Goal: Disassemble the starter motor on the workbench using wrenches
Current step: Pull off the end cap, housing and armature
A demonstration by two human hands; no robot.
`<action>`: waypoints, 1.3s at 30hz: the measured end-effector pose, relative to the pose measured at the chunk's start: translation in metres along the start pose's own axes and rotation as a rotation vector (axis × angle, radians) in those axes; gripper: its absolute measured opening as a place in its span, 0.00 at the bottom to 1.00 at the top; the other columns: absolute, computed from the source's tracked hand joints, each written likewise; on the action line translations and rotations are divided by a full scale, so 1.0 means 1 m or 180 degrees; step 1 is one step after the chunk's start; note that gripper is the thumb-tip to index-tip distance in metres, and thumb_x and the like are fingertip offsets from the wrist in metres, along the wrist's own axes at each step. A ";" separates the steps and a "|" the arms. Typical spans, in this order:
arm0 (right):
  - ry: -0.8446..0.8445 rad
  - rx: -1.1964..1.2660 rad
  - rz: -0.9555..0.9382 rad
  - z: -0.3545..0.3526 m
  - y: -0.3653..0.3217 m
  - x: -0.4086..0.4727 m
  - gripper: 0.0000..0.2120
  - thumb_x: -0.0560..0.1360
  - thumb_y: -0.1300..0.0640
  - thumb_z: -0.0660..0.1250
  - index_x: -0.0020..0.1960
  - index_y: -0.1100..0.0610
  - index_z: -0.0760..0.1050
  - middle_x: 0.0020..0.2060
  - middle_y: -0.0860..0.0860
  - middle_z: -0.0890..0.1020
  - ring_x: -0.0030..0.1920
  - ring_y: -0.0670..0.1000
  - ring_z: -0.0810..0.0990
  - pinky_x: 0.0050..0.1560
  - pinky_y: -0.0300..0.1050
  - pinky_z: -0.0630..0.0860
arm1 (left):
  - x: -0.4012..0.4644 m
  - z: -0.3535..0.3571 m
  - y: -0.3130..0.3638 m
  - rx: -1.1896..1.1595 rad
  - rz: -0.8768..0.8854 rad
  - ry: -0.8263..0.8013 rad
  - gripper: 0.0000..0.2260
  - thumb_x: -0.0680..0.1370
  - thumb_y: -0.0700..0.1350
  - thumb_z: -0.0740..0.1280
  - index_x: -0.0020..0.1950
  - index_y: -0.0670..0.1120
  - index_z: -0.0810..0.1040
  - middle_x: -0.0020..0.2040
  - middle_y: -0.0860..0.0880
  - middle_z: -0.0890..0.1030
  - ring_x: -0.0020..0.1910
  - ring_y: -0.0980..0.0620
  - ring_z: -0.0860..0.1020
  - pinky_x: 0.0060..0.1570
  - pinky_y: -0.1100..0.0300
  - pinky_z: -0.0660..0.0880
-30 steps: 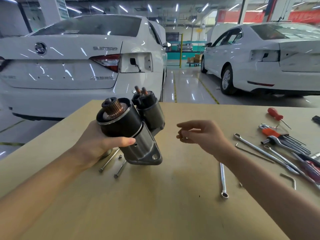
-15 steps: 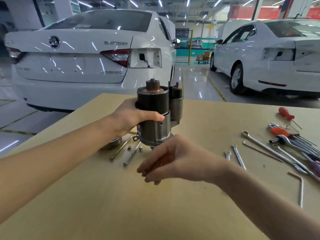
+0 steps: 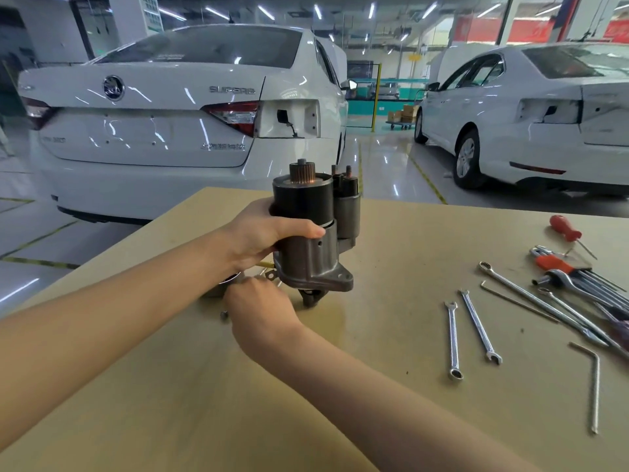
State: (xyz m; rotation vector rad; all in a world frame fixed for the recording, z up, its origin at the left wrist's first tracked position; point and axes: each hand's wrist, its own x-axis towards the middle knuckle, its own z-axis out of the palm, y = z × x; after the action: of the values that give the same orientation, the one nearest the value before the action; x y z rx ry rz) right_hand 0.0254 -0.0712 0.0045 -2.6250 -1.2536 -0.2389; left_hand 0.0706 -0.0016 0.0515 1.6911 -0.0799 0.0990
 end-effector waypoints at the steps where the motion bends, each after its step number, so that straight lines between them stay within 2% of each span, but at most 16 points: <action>1: 0.0104 -0.0083 -0.0124 -0.002 0.001 -0.006 0.10 0.73 0.71 0.62 0.53 0.65 0.74 0.48 0.62 0.77 0.52 0.63 0.76 0.40 0.50 0.67 | 0.000 -0.001 -0.001 -0.0011 0.0020 -0.0046 0.25 0.58 0.42 0.75 0.55 0.44 0.80 0.46 0.47 0.85 0.47 0.49 0.83 0.44 0.57 0.80; 3: 0.0792 -0.0113 -0.0549 -0.005 0.011 -0.024 0.04 0.73 0.66 0.64 0.43 0.62 0.77 0.38 0.57 0.76 0.43 0.59 0.78 0.36 0.47 0.71 | 0.000 -0.004 -0.004 -0.0026 0.0093 -0.0163 0.24 0.58 0.39 0.77 0.54 0.44 0.80 0.42 0.49 0.85 0.43 0.52 0.84 0.40 0.61 0.80; 5: 0.2009 0.0250 -0.0733 -0.014 0.035 -0.047 0.08 0.73 0.57 0.65 0.35 0.57 0.76 0.31 0.49 0.75 0.32 0.50 0.76 0.29 0.42 0.71 | 0.001 -0.009 -0.007 -0.0089 0.0125 -0.0282 0.25 0.59 0.34 0.78 0.54 0.43 0.79 0.41 0.49 0.85 0.42 0.52 0.83 0.39 0.62 0.79; 6: 0.2567 0.0586 -0.0646 -0.020 0.052 -0.057 0.09 0.73 0.53 0.66 0.36 0.55 0.75 0.31 0.45 0.74 0.31 0.46 0.73 0.29 0.41 0.69 | 0.001 -0.012 -0.008 -0.0085 0.0142 -0.0359 0.24 0.60 0.35 0.75 0.55 0.43 0.79 0.42 0.48 0.85 0.44 0.51 0.83 0.39 0.62 0.79; 8: 0.3002 0.1410 0.0060 -0.035 0.089 -0.066 0.11 0.72 0.47 0.69 0.46 0.54 0.73 0.37 0.42 0.73 0.37 0.41 0.71 0.37 0.36 0.69 | 0.001 -0.018 -0.009 0.0000 0.0172 -0.0595 0.24 0.63 0.37 0.73 0.59 0.44 0.77 0.48 0.46 0.84 0.49 0.49 0.83 0.44 0.61 0.79; 9: 0.2828 0.1945 0.0613 -0.044 0.105 -0.062 0.18 0.71 0.44 0.71 0.53 0.54 0.72 0.44 0.44 0.75 0.43 0.42 0.73 0.42 0.36 0.70 | 0.000 -0.020 -0.009 0.0039 0.0175 -0.0730 0.25 0.64 0.37 0.72 0.61 0.45 0.76 0.51 0.45 0.84 0.52 0.48 0.82 0.46 0.60 0.79; 11: 0.1864 0.3042 0.1265 -0.054 0.127 -0.046 0.33 0.67 0.38 0.69 0.65 0.53 0.67 0.58 0.48 0.74 0.56 0.45 0.74 0.49 0.36 0.71 | -0.001 -0.020 -0.007 0.0105 0.0202 -0.0965 0.24 0.65 0.36 0.70 0.61 0.45 0.76 0.54 0.44 0.83 0.55 0.47 0.81 0.50 0.58 0.78; 13: 0.1148 0.3752 0.1051 -0.051 0.135 -0.031 0.30 0.67 0.37 0.64 0.61 0.55 0.73 0.53 0.49 0.80 0.51 0.45 0.78 0.44 0.35 0.73 | -0.003 -0.018 -0.004 0.0109 0.0191 -0.1161 0.23 0.66 0.35 0.68 0.61 0.44 0.76 0.53 0.43 0.82 0.54 0.47 0.80 0.50 0.58 0.78; 15: 0.1293 0.3846 0.0823 -0.043 0.135 -0.022 0.18 0.72 0.38 0.64 0.44 0.52 0.77 0.35 0.43 0.81 0.35 0.40 0.78 0.34 0.31 0.72 | -0.003 -0.017 -0.004 0.0103 0.0184 -0.1268 0.23 0.66 0.34 0.67 0.60 0.44 0.75 0.52 0.43 0.82 0.53 0.47 0.81 0.50 0.58 0.79; 17: 0.1716 0.3744 0.0804 -0.039 0.131 -0.020 0.15 0.74 0.40 0.64 0.35 0.49 0.76 0.28 0.39 0.78 0.30 0.37 0.75 0.30 0.29 0.70 | -0.004 -0.016 -0.004 0.0056 0.0214 -0.1298 0.22 0.67 0.34 0.68 0.60 0.45 0.76 0.53 0.43 0.82 0.53 0.47 0.81 0.49 0.58 0.79; 21: 0.1986 0.3784 0.0715 -0.037 0.121 -0.017 0.12 0.71 0.39 0.63 0.33 0.42 0.77 0.27 0.39 0.77 0.30 0.37 0.75 0.31 0.30 0.72 | -0.008 -0.007 -0.009 -0.0298 0.0383 -0.0832 0.21 0.62 0.44 0.75 0.55 0.49 0.81 0.50 0.45 0.84 0.51 0.48 0.82 0.45 0.58 0.79; 25: 0.2291 0.3723 0.0675 -0.040 0.116 -0.017 0.16 0.70 0.39 0.66 0.31 0.49 0.73 0.27 0.43 0.72 0.29 0.43 0.72 0.31 0.33 0.70 | -0.014 0.003 -0.017 -0.0450 0.0623 -0.0277 0.16 0.61 0.50 0.74 0.48 0.54 0.85 0.47 0.48 0.84 0.48 0.48 0.82 0.48 0.51 0.80; 30: 0.2107 0.3496 0.0609 -0.050 0.119 -0.027 0.18 0.70 0.38 0.66 0.31 0.50 0.72 0.26 0.43 0.72 0.28 0.43 0.72 0.31 0.34 0.70 | -0.024 0.019 -0.021 -0.0761 0.0805 -0.0080 0.16 0.63 0.49 0.74 0.50 0.48 0.83 0.47 0.45 0.84 0.48 0.46 0.83 0.43 0.55 0.80; 33: 0.1923 0.3487 0.0705 -0.053 0.125 -0.038 0.20 0.69 0.36 0.67 0.28 0.51 0.72 0.25 0.43 0.73 0.28 0.44 0.72 0.30 0.35 0.69 | -0.024 0.032 -0.013 -0.1164 0.0775 0.0279 0.18 0.61 0.51 0.73 0.48 0.45 0.81 0.44 0.44 0.83 0.44 0.45 0.83 0.43 0.50 0.80; 36: 0.1903 0.3528 0.0897 -0.053 0.134 -0.050 0.23 0.68 0.35 0.68 0.24 0.51 0.72 0.22 0.42 0.72 0.25 0.44 0.70 0.27 0.33 0.66 | -0.021 0.031 0.009 -0.1598 0.0757 0.0388 0.25 0.62 0.53 0.73 0.54 0.42 0.77 0.47 0.43 0.81 0.50 0.43 0.83 0.44 0.46 0.81; 39: 0.1776 0.3553 0.1219 -0.050 0.141 -0.058 0.25 0.64 0.30 0.67 0.26 0.52 0.76 0.25 0.46 0.74 0.27 0.46 0.71 0.29 0.36 0.68 | -0.022 0.021 0.029 -0.1709 0.0702 0.0315 0.28 0.63 0.56 0.72 0.57 0.42 0.77 0.50 0.42 0.82 0.54 0.41 0.82 0.47 0.43 0.80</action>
State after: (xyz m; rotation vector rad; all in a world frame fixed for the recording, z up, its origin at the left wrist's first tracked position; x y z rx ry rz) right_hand 0.0972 -0.2142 0.0209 -1.5892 -0.4342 -0.1239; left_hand 0.0457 -0.0260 0.0755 1.1353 -0.2004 0.2994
